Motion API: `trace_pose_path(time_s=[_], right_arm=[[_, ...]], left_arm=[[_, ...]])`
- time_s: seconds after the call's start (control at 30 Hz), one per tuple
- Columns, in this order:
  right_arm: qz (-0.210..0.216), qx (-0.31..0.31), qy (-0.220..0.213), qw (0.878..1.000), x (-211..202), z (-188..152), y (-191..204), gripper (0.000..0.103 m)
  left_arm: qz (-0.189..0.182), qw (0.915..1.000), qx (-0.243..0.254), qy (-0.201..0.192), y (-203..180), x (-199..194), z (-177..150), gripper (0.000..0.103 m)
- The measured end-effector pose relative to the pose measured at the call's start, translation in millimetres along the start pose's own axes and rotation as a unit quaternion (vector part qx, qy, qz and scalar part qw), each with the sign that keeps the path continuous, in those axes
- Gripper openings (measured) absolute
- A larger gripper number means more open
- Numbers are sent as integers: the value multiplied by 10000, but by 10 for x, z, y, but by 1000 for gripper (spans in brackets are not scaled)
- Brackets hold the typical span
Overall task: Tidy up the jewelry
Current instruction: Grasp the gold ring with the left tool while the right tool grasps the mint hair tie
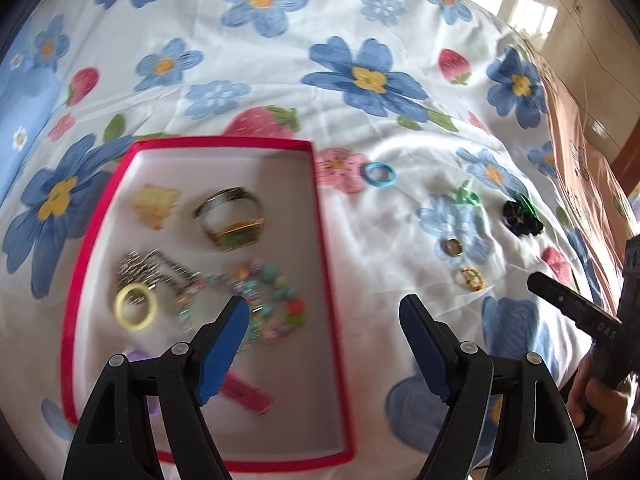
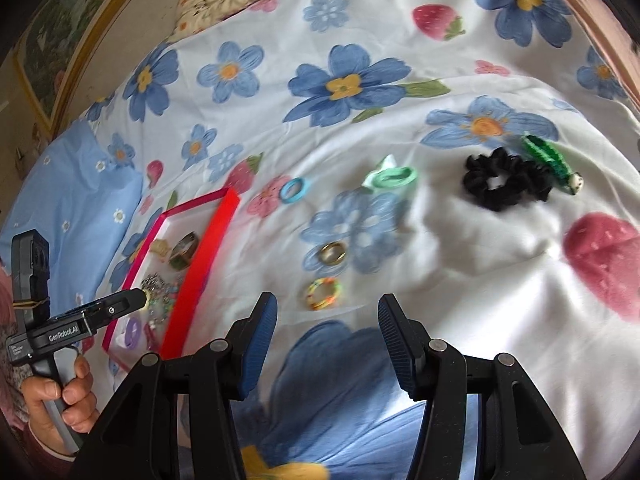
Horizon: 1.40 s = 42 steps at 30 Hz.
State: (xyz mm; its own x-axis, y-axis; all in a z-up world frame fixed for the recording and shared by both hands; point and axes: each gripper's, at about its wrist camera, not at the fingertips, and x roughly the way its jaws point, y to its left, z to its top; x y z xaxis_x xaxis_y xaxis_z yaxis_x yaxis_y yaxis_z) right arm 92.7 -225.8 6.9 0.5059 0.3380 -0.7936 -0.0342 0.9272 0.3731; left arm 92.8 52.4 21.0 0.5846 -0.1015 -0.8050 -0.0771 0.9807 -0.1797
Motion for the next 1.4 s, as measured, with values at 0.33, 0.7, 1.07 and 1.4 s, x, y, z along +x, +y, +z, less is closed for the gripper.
trace_pose_path(time_s=[0.33, 0.7, 1.07, 1.4], right_arm=[[-107, -86, -51, 9999, 22, 252, -216, 55], [-153, -250, 155, 9994, 368, 687, -410, 54], [-208, -244, 415, 9986, 874, 973, -512, 55], [-397, -215, 577, 9973, 1085, 956, -579, 2]], left_arm=[[-129, 9989, 427, 107, -459, 396, 244, 78], [-404, 9952, 829, 330, -926, 1039, 459, 78], [-637, 9916, 1008, 509, -1146, 1687, 548, 55], [-681, 9888, 1231, 498, -1212, 1782, 532, 22]])
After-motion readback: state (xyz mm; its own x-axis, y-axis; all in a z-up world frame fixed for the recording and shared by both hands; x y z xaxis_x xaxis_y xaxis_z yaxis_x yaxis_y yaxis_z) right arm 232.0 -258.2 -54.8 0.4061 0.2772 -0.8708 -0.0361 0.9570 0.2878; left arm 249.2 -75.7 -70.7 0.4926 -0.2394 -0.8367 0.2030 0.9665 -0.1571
